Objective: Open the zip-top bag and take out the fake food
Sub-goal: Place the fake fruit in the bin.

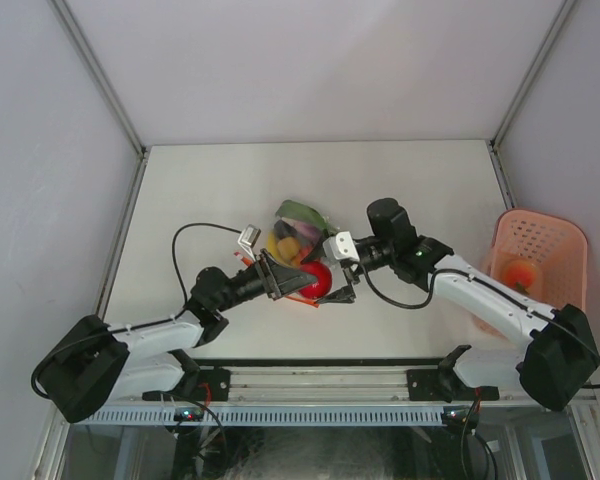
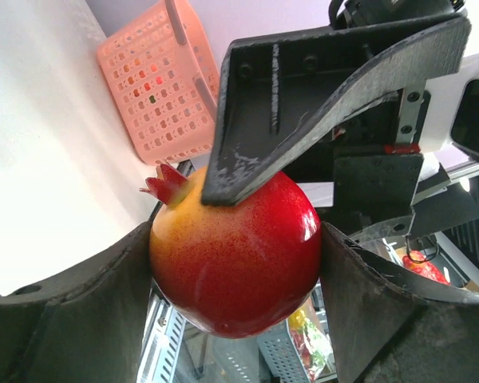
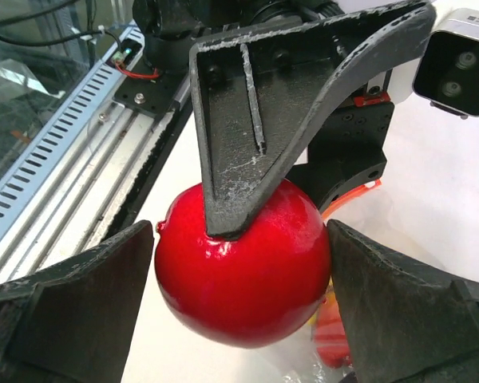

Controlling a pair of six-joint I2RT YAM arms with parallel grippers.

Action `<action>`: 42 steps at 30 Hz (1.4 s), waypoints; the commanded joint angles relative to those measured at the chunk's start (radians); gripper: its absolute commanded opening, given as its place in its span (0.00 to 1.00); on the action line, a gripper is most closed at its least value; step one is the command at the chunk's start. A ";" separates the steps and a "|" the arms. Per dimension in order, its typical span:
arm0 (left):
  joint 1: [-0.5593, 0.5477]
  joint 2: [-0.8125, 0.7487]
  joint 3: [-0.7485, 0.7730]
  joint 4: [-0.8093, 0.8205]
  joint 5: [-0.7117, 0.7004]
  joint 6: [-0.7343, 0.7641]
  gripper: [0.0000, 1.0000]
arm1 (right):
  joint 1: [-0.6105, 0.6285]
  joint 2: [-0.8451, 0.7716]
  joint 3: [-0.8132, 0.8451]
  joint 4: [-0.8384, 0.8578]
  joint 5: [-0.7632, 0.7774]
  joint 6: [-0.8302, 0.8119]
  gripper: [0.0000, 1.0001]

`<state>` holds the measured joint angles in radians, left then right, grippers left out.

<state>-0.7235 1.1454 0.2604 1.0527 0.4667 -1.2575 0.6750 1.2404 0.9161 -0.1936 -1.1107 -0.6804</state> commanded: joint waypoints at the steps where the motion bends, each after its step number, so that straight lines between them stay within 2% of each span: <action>1: -0.007 0.007 0.042 0.120 -0.003 -0.035 0.24 | 0.033 0.009 -0.001 -0.014 0.080 -0.077 0.87; 3: -0.008 0.010 0.039 0.136 -0.003 -0.038 0.24 | 0.043 0.013 -0.001 -0.012 0.097 -0.076 0.85; 5: -0.007 0.012 0.037 0.136 -0.002 -0.036 0.24 | 0.049 0.013 0.000 0.009 0.105 -0.052 0.79; 7: -0.007 0.014 0.034 0.136 -0.002 -0.034 0.25 | 0.049 0.012 -0.001 0.023 0.105 -0.030 0.69; 8: -0.007 0.016 0.034 0.137 -0.002 -0.034 0.26 | 0.049 0.010 0.000 0.025 0.104 -0.025 0.62; 10: -0.007 0.016 0.033 0.136 -0.002 -0.034 0.32 | 0.046 0.005 0.000 0.025 0.091 -0.023 0.50; 12: -0.007 0.013 0.030 0.136 -0.005 -0.031 0.42 | 0.038 -0.002 0.001 0.019 0.059 -0.023 0.42; 15: -0.007 -0.002 0.027 0.118 -0.016 -0.017 0.64 | 0.025 -0.012 0.009 -0.006 -0.002 -0.028 0.32; 19: -0.007 -0.040 0.029 0.048 -0.027 0.017 0.88 | 0.000 -0.022 0.019 -0.020 -0.054 0.001 0.24; 20: -0.007 -0.053 0.028 0.030 -0.029 0.027 0.98 | -0.010 -0.026 0.021 -0.024 -0.067 0.005 0.22; 21: -0.007 -0.069 0.026 0.001 -0.034 0.037 1.00 | -0.016 -0.030 0.023 -0.031 -0.074 0.007 0.21; 26: -0.001 -0.176 0.014 -0.143 -0.066 0.111 1.00 | -0.067 -0.055 0.046 -0.122 -0.126 -0.048 0.17; 29: 0.012 -0.301 0.010 -0.277 -0.100 0.190 1.00 | -0.100 -0.088 0.060 -0.204 -0.133 -0.118 0.15; 36: 0.038 -0.565 0.095 -0.733 -0.187 0.437 1.00 | -0.209 -0.182 0.061 -0.252 -0.171 -0.128 0.13; 42: 0.083 -0.586 0.292 -1.150 -0.249 0.681 1.00 | -0.313 -0.254 0.098 -0.295 -0.155 -0.044 0.13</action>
<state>-0.6724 0.5526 0.3962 0.2226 0.2756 -0.8036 0.4149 1.0340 0.9432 -0.4545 -1.2407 -0.7673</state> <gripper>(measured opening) 0.998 0.738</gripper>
